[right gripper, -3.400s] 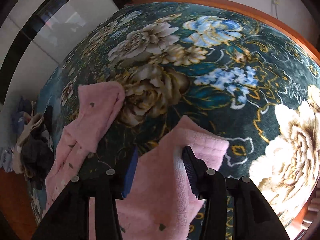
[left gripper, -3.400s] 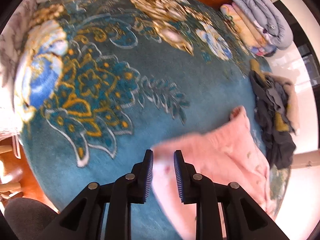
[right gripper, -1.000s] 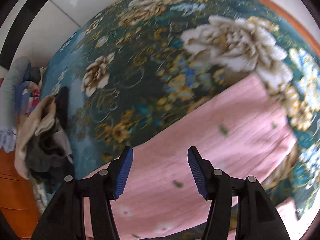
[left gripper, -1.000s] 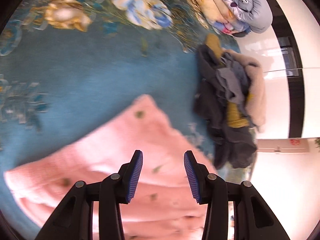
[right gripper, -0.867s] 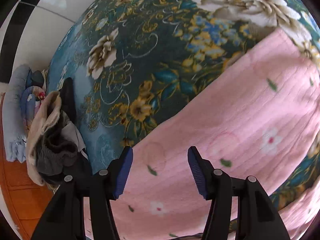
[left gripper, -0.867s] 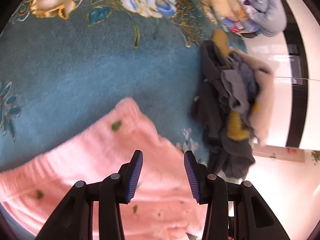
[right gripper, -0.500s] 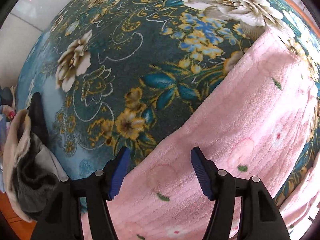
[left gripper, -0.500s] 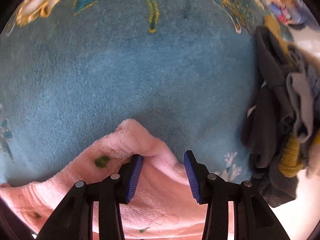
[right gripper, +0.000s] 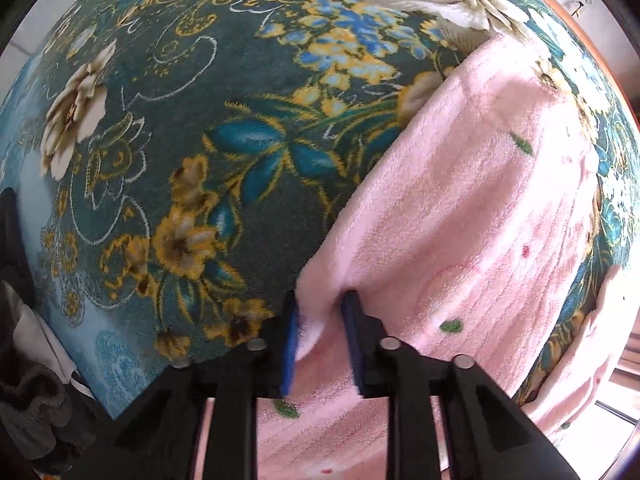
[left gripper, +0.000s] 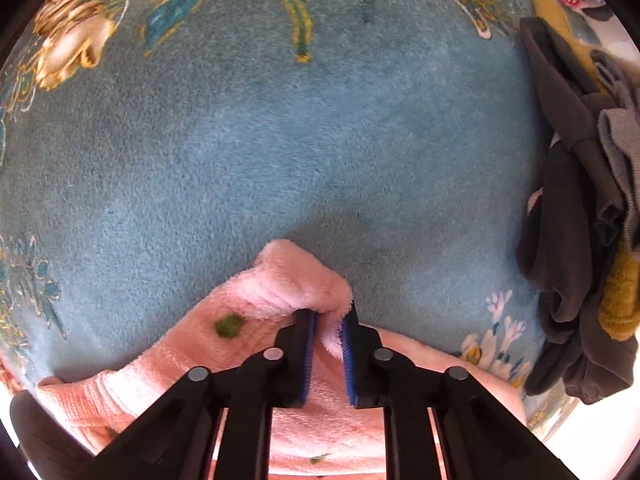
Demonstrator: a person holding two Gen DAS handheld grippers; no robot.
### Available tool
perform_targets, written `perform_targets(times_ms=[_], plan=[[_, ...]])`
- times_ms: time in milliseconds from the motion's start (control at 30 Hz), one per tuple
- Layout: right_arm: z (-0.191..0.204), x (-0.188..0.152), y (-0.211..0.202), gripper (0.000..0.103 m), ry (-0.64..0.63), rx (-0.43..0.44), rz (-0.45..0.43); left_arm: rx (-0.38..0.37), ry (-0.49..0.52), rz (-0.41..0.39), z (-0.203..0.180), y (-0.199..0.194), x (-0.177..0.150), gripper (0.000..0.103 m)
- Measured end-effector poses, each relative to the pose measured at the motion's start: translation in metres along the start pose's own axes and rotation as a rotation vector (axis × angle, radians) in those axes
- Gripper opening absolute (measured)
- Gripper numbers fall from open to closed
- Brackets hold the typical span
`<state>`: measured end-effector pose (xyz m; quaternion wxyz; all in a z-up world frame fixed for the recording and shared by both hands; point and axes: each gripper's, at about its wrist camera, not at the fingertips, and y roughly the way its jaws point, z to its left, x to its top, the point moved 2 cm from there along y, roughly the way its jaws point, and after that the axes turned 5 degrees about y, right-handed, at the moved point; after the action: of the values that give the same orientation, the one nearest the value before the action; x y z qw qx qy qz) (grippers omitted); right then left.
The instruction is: Fold clothes
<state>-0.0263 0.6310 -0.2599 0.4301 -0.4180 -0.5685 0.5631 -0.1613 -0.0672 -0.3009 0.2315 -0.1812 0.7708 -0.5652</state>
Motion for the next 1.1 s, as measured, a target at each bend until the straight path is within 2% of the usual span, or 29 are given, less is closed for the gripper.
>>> perform_targets(times_ms=[133,300,400,500,700,867,1000,1100], plan=[[-0.017,-0.004,-0.021,0.006,-0.011,0.173,-0.020,-0.143,-0.002,-0.036,0.016,-0.019,-0.016,0.006],[-0.049,-0.015,-0.074,0.006,-0.049,0.393,-0.065,-0.354,0.046,-0.150,0.030,-0.072,-0.042,0.006],[-0.068,-0.026,-0.108,0.006,-0.062,0.494,-0.092,-0.404,0.091,-0.208,0.038,-0.108,-0.061,0.006],[-0.092,-0.041,-0.137,0.005,-0.076,0.573,-0.117,-0.433,0.120,-0.233,0.045,-0.137,-0.063,0.006],[-0.142,-0.070,-0.164,0.005,-0.085,0.650,-0.122,-0.450,0.165,-0.268,0.082,-0.164,-0.110,0.006],[-0.186,-0.095,-0.179,0.005,-0.093,0.720,-0.122,-0.449,0.182,-0.283,0.121,-0.177,-0.155,0.006],[-0.227,-0.117,-0.190,0.005,-0.115,0.770,-0.129,-0.438,0.181,-0.286,0.149,-0.179,-0.174,0.006],[-0.255,-0.136,-0.174,0.005,-0.148,0.743,-0.098,-0.390,0.147,-0.267,0.167,-0.167,-0.180,0.006]])
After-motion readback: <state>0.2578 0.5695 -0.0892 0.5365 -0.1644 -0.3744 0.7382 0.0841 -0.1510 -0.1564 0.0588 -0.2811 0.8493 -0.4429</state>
